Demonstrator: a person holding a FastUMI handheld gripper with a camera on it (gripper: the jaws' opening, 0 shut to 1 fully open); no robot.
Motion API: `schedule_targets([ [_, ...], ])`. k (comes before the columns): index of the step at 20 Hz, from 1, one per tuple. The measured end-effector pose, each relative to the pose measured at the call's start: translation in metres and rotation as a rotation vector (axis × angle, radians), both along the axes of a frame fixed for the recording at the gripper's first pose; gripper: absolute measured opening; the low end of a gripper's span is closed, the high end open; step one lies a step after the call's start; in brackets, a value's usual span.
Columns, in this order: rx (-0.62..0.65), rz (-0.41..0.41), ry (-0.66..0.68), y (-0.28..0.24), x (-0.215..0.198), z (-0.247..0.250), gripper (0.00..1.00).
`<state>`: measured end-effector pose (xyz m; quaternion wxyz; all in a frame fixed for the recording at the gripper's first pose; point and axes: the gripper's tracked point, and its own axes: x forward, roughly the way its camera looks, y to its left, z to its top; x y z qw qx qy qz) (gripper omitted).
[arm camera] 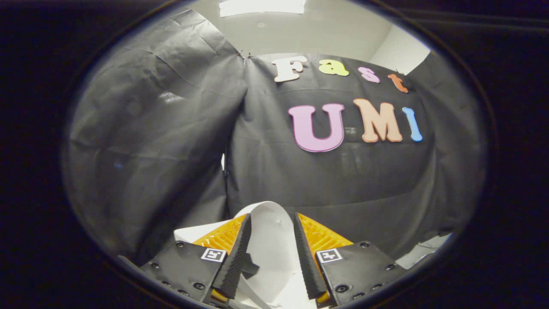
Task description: Open the toilet lid.
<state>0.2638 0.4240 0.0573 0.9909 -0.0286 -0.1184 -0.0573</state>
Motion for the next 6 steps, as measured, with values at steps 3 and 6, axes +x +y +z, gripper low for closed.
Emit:
schedule_targets([
  [3,-0.052,-0.061,0.03,-0.043,-0.016,0.0,0.62],
  [6,-0.073,-0.119,0.063,-0.093,-0.032,0.005,0.62],
])
